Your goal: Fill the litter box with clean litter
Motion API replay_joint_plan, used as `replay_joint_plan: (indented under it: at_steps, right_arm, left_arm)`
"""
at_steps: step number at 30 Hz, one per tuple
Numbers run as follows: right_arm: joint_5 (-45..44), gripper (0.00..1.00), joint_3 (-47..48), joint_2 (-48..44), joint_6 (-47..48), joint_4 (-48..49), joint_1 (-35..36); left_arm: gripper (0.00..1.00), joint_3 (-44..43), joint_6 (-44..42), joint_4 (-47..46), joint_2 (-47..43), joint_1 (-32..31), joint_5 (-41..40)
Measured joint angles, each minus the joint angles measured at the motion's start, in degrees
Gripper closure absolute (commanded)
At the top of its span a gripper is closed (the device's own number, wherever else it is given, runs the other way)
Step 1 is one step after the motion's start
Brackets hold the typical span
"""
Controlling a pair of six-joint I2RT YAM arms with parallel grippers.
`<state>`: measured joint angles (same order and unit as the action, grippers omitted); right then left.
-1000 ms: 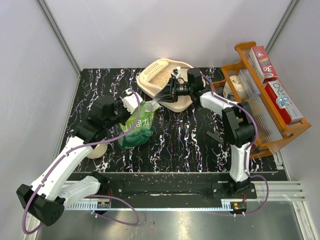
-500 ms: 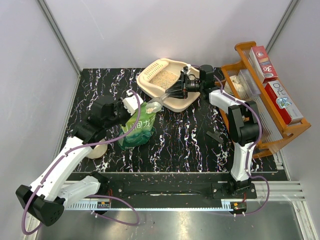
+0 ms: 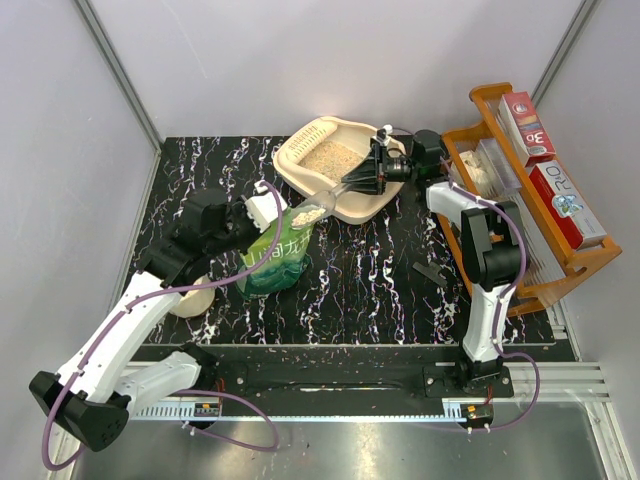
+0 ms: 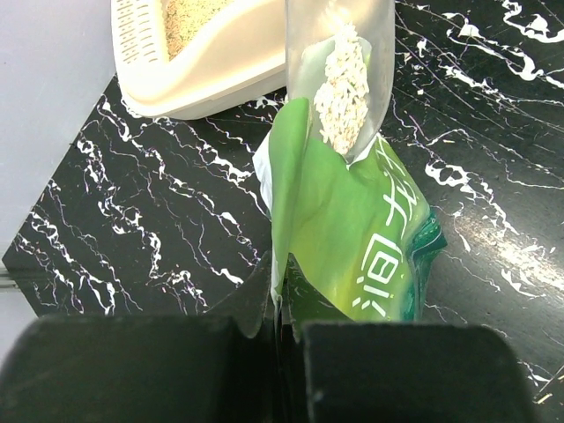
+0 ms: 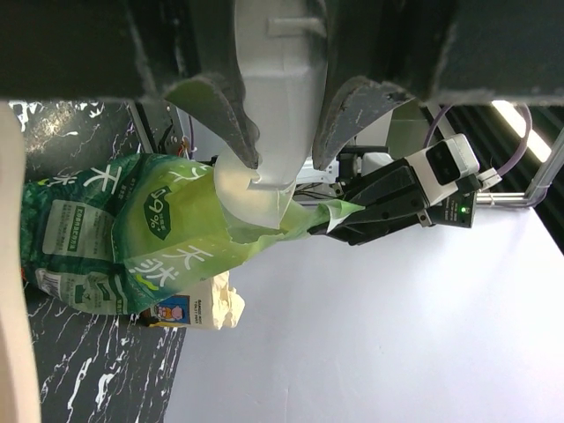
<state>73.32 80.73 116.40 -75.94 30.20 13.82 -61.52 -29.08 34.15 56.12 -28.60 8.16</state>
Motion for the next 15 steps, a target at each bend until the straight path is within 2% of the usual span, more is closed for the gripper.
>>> replay_joint_plan:
  at_steps: [15]
  right_arm:
    - [1.42, 1.00, 1.29, 0.07, 0.00, -1.25, -2.91]
  left_arm:
    - [1.00, -0.28, -2.14, 0.26, 0.24, 0.46, -0.02]
